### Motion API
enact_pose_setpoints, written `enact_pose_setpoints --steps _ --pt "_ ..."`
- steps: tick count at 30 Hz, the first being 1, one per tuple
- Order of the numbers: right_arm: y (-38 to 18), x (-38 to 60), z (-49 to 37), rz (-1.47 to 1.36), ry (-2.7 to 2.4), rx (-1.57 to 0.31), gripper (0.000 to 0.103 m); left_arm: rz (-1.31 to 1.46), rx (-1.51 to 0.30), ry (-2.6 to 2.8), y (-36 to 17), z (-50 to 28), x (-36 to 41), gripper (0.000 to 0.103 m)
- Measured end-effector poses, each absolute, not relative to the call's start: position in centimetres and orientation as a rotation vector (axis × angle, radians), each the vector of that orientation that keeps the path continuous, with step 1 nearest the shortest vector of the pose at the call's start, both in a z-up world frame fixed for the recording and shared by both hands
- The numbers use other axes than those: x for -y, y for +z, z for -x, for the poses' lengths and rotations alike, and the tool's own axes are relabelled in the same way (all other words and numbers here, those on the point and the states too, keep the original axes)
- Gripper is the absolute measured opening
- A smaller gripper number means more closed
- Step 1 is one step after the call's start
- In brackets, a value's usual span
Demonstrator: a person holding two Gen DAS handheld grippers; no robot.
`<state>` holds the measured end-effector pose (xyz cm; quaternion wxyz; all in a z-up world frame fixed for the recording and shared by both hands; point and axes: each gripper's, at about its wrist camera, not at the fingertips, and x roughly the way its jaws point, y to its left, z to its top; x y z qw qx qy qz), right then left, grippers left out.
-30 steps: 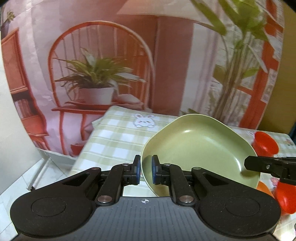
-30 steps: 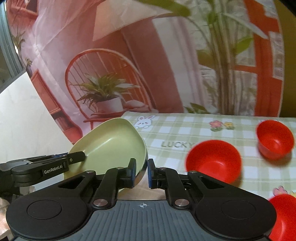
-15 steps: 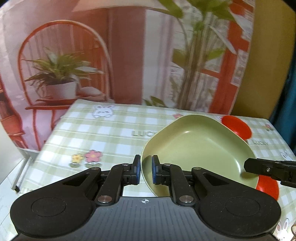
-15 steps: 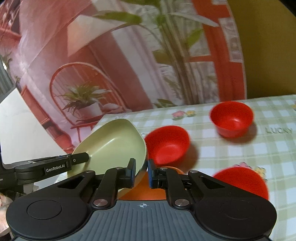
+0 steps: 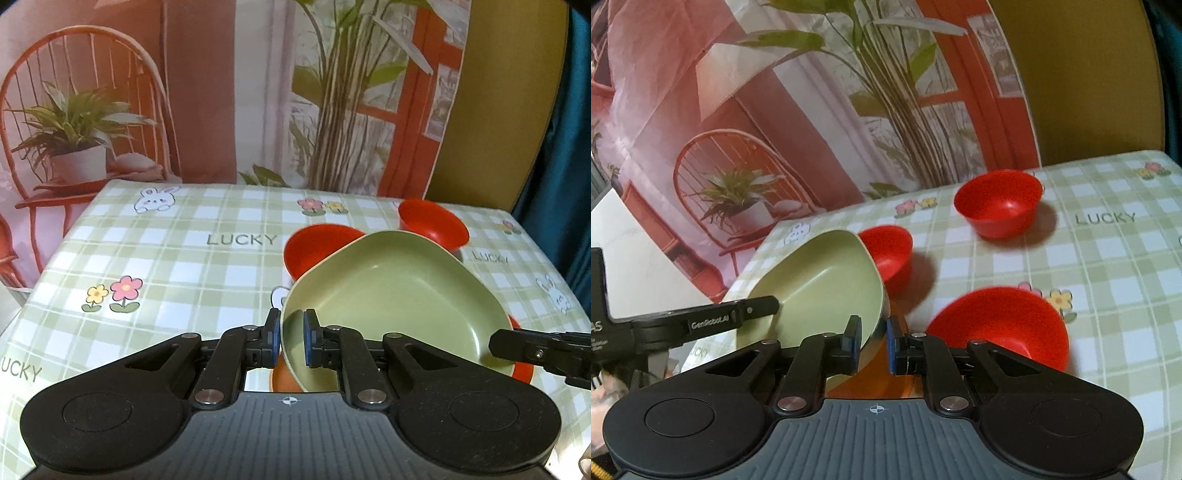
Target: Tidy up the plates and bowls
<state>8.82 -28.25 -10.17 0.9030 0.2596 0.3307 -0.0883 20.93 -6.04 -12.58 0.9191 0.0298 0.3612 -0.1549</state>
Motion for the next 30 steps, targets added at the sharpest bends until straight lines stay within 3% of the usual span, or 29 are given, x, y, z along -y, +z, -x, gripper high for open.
enact_pose_setpoints --steps 30 --pt "-13.9 26.9 -8.8 -0.564 -0.172 -0.817 0.016 -0.180 -0.775 -0.326 -15.3 -22.0 7.3 0.017"
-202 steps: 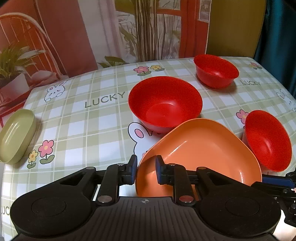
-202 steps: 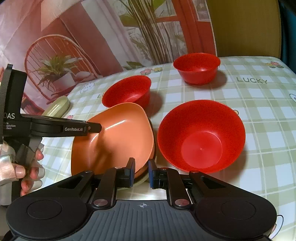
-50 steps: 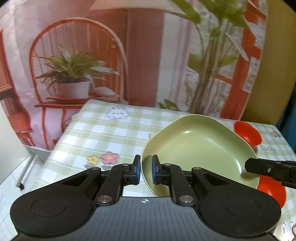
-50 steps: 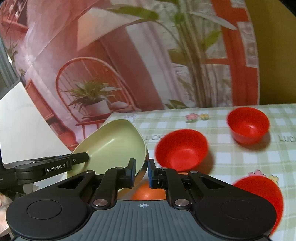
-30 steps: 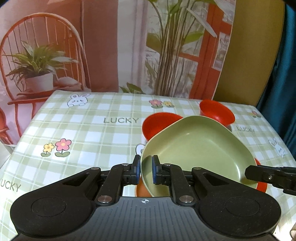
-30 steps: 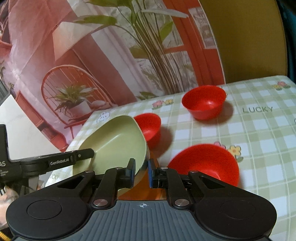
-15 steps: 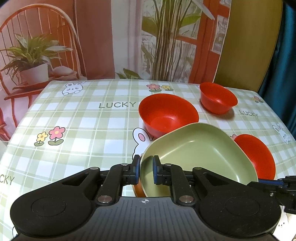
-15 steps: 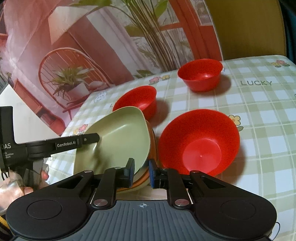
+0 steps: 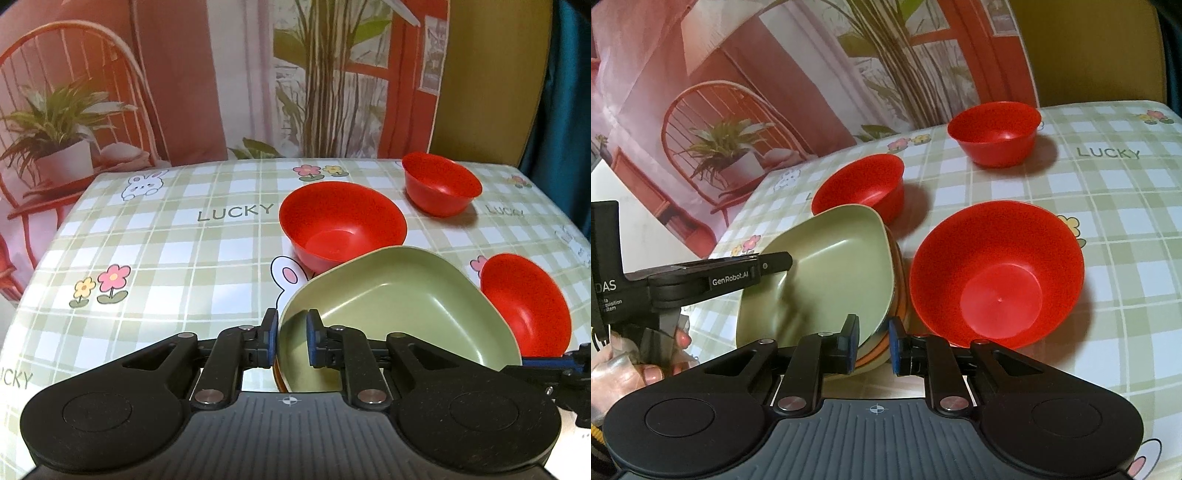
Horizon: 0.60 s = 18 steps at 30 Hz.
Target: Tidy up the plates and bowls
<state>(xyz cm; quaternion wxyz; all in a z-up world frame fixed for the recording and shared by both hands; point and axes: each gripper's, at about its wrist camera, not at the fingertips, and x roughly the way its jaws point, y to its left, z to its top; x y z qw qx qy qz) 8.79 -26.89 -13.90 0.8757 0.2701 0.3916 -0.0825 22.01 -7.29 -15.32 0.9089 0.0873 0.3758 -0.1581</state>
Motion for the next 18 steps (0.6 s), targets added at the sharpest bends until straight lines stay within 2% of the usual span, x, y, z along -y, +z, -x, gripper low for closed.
enact_pose_setpoints --steps 18 --pt "-13.80 26.69 -9.13 -0.528 -0.174 -0.814 0.019 -0.186 -0.753 -0.316 -15.17 -22.00 7.03 0.018"
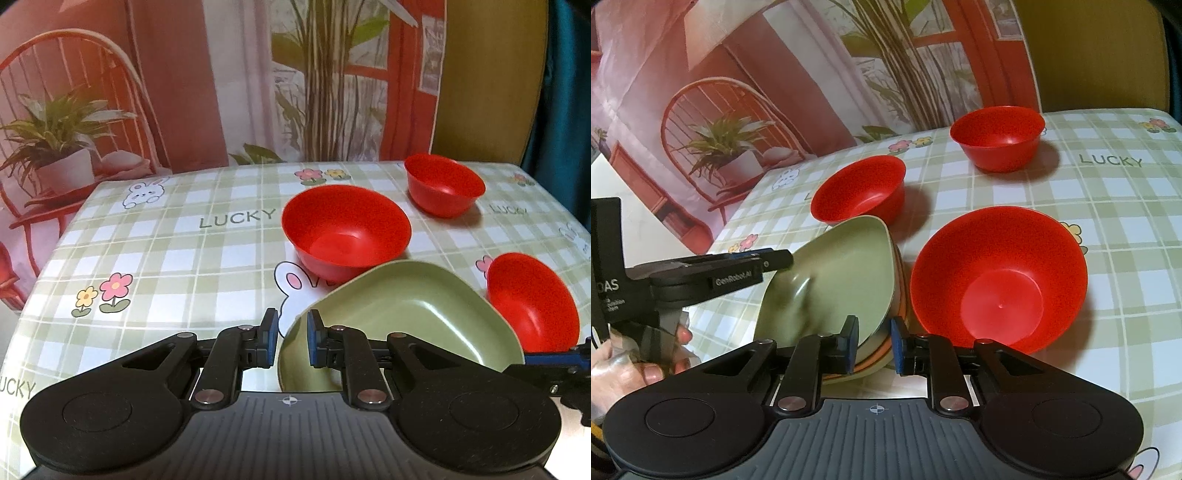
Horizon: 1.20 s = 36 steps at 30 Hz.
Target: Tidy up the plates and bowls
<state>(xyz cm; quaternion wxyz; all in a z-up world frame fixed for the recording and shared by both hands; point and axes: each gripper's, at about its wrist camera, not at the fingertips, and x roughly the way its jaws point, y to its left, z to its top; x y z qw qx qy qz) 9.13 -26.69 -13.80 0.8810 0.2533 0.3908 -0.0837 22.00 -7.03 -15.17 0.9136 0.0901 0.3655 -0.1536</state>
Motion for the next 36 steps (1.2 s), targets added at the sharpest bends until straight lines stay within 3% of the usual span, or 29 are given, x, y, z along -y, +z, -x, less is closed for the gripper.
enact_pose_setpoints --steps 7,9,10,14,29,36 --pt "-13.0 27.1 -8.8 -0.500 -0.194 -0.775 0.019 -0.029 -0.740 -0.250 -13.9 -20.6 5.3 0.018" --pt "-12.8 27.2 -8.7 -0.481 -0.197 -0.763 0.016 -0.006 -0.730 -0.234 -13.7 -19.9 5.0 0.018" --pt "-12.8 27.2 -8.7 -0.475 -0.197 -0.761 0.010 -0.004 -0.724 -0.227 -13.7 -19.5 4.9 0.018" --pt "-13.1 27.2 -8.7 -0.478 -0.198 -0.758 0.006 -0.001 -0.717 -0.220 -13.7 -18.6 4.8 0.018" --pt "-13.8 27.1 -8.8 -0.487 -0.198 -0.774 0.005 0.012 -0.750 -0.211 -15.1 -18.3 4.9 0.018" --pt "-12.0 28.2 -8.3 -0.477 -0.186 -0.684 0.008 0.048 -0.699 -0.209 -12.7 -18.6 3.7 0.017"
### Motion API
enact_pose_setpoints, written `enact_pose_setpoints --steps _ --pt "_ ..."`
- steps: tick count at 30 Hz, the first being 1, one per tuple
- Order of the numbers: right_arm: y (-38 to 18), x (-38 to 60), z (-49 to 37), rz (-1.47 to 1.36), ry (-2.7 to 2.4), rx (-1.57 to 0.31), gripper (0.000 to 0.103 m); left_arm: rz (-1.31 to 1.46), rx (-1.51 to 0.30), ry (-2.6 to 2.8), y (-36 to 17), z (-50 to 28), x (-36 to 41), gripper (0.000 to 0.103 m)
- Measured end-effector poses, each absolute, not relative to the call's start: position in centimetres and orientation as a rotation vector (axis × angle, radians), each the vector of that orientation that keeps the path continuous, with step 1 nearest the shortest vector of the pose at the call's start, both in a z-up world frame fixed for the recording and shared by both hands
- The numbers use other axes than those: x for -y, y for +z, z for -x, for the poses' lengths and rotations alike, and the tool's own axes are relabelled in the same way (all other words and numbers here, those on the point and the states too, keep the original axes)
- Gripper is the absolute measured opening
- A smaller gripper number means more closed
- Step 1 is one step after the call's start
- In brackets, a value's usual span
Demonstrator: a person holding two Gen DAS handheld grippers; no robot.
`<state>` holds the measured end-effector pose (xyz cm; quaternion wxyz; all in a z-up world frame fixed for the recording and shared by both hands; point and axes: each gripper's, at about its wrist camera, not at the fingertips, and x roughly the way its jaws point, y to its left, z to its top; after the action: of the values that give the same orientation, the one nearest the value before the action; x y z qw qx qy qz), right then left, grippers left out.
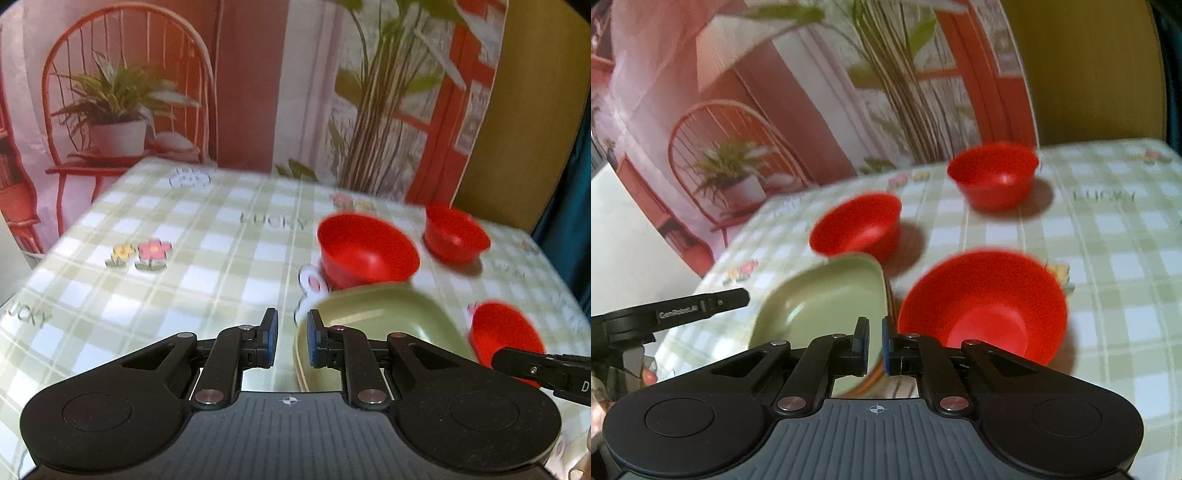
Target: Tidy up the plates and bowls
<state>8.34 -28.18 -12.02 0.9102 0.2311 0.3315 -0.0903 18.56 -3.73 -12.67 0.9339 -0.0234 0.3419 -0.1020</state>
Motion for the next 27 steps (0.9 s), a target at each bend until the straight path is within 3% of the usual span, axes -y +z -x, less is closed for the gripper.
enact_pose_setpoints --steps 19,24,27 --pt "-5.2 34.4 -9.2 -0.359 -0.302 -0.429 0.013 0.101 -0.471 -0.222 -3.7 -20.7 3.6 0.018" --pt "-4.6 35.4 -9.8 -0.345 -0.316 -0.409 0.013 0.092 -0.431 -0.232 -2.3 -21.7 3.7 0.033" --pt "-4.9 35.6 -10.3 -0.345 -0.312 -0.416 0.015 0.081 -0.442 -0.249 -2.5 -22.1 4.0 0.035"
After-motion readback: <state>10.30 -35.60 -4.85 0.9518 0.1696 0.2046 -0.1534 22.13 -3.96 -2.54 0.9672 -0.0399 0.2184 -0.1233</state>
